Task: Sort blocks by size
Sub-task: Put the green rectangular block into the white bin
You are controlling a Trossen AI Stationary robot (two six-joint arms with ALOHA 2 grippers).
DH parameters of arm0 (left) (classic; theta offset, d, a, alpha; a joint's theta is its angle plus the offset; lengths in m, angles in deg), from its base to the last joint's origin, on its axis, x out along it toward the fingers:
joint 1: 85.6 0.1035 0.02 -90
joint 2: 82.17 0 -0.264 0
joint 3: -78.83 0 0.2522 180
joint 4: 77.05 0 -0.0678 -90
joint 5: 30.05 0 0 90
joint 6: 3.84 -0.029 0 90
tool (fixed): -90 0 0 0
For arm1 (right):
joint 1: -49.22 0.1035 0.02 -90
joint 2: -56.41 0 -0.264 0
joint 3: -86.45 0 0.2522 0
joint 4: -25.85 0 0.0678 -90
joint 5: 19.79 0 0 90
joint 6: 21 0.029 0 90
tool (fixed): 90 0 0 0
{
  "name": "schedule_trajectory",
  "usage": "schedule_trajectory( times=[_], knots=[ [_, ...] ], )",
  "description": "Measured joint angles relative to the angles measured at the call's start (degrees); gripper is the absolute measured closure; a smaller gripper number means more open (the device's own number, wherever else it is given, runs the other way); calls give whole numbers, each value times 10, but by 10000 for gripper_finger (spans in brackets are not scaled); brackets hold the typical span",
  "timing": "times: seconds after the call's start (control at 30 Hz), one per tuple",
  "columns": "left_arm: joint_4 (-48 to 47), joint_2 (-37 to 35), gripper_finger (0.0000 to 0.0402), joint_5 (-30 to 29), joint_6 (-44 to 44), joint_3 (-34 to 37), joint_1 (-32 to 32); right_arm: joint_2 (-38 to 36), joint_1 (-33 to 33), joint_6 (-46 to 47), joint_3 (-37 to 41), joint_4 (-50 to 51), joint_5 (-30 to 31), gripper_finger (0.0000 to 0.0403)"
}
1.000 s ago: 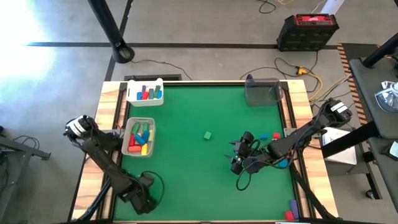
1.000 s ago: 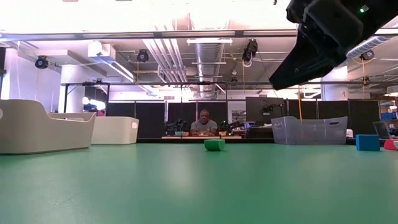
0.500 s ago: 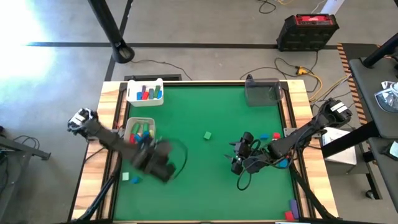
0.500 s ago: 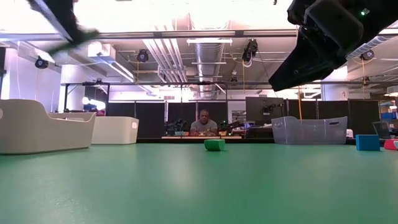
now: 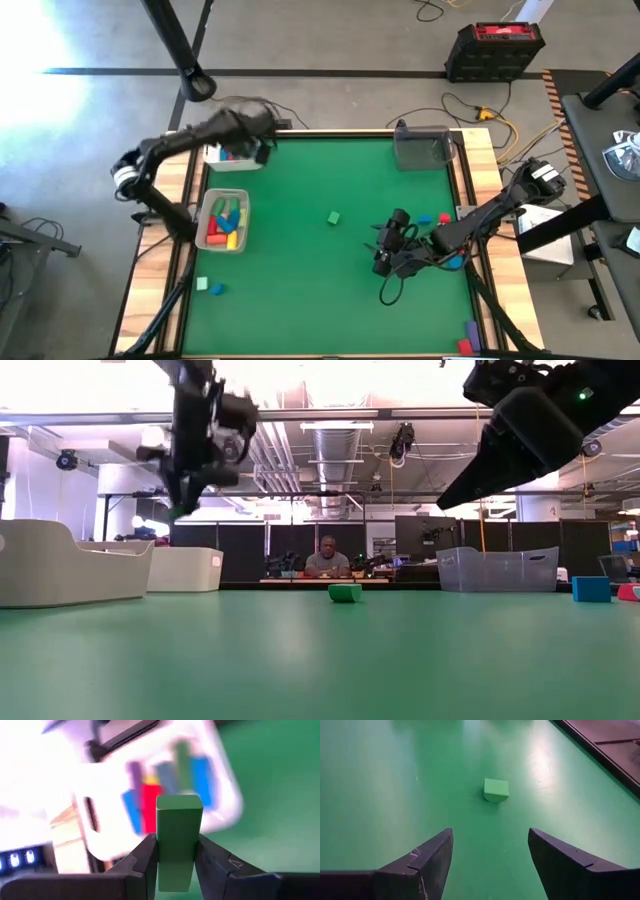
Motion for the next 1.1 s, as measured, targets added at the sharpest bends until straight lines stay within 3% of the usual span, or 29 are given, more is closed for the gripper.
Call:
schedule_trajectory(
  times=[0.2, 0.43, 0.77, 0.97, 1.1],
  knots=[
    [59, 55, 316, 72, -60, -7, 166, 0, 0, 20, 0, 9, -1, 161],
    [63, 144, 316, 165, -89, -29, 235, 0, 0, 19, 0, 10, -1, 173],
    [70, 213, 310, 183, -106, -32, 249, 0, 0, 62, 1, 69, -34, 169],
    [73, 209, 253, 158, -123, -32, 239, -2, 0, 88, 1, 119, -31, 146],
    [60, 163, 208, 156, -147, -31, 223, -17, -4, 151, -25, 254, -44, 128]
  ],
)
